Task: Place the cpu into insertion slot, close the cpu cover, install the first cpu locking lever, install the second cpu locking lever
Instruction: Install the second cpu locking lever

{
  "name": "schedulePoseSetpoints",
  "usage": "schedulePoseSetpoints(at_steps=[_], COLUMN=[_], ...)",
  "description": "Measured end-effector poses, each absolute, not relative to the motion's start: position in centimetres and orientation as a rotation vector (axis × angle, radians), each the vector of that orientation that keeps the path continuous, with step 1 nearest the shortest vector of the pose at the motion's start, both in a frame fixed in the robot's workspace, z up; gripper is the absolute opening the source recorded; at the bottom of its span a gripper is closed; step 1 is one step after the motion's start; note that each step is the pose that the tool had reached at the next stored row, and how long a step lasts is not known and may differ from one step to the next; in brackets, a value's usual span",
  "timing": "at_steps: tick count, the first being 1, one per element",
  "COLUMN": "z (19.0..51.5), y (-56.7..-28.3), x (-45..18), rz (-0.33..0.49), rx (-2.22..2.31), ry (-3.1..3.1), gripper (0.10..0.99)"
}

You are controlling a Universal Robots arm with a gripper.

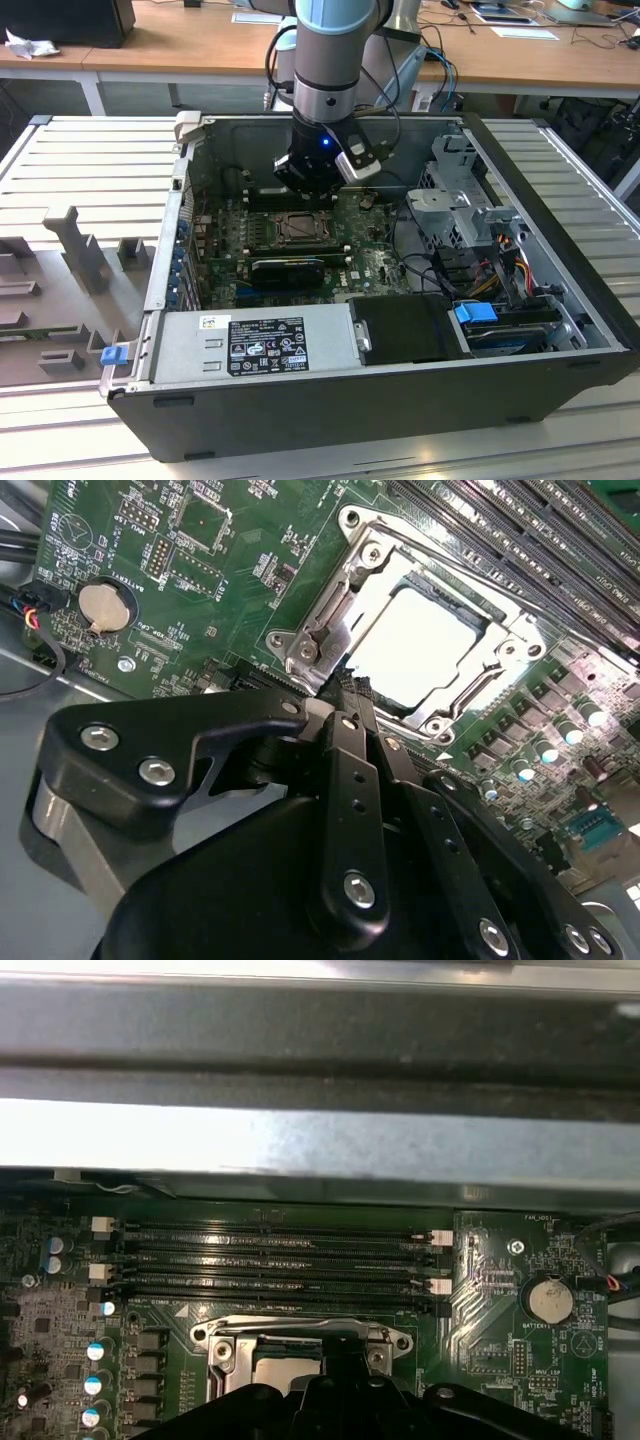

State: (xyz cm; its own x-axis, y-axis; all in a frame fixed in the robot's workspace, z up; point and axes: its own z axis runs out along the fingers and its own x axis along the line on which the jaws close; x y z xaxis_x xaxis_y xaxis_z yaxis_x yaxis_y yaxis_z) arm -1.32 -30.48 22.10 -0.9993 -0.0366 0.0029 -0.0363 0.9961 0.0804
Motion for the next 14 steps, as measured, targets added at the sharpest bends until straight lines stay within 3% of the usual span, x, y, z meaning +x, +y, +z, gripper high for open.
schedulePoseSetpoints(at_steps=[14], z=[22.11], y=[-31.43], x=[-1.32], rz=[-0.126], rx=[0.056], ry=[-3.134], gripper=[0.106])
